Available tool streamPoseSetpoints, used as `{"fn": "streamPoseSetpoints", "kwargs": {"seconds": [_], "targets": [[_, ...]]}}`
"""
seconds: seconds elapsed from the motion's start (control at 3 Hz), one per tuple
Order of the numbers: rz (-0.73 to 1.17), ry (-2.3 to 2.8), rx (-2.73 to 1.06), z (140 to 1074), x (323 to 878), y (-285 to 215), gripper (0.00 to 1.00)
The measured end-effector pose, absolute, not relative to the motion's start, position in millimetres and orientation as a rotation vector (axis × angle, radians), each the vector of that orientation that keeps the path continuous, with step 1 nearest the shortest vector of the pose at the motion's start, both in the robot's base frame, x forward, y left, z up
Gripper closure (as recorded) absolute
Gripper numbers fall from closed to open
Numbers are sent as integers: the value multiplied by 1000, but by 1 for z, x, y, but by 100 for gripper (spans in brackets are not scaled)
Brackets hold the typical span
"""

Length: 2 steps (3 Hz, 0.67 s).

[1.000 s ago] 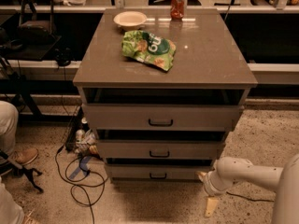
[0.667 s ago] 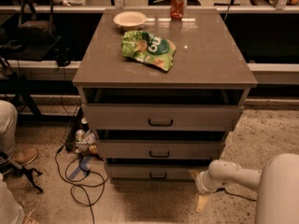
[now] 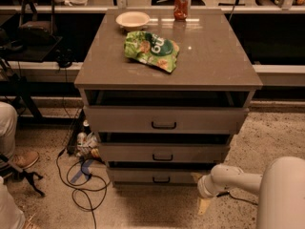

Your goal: Open bottom drawer

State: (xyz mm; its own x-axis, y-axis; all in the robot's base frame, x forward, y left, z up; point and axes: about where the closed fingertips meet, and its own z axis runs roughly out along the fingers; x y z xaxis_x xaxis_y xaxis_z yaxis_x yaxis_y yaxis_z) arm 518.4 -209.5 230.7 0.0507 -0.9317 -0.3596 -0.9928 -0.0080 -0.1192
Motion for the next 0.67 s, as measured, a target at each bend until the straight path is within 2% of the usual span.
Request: {"fn": "streamPoseSetpoints", "kwargs": {"seconds": [0.67], "targets": [[168,1934,-1961,202,554,-202,0]]}}
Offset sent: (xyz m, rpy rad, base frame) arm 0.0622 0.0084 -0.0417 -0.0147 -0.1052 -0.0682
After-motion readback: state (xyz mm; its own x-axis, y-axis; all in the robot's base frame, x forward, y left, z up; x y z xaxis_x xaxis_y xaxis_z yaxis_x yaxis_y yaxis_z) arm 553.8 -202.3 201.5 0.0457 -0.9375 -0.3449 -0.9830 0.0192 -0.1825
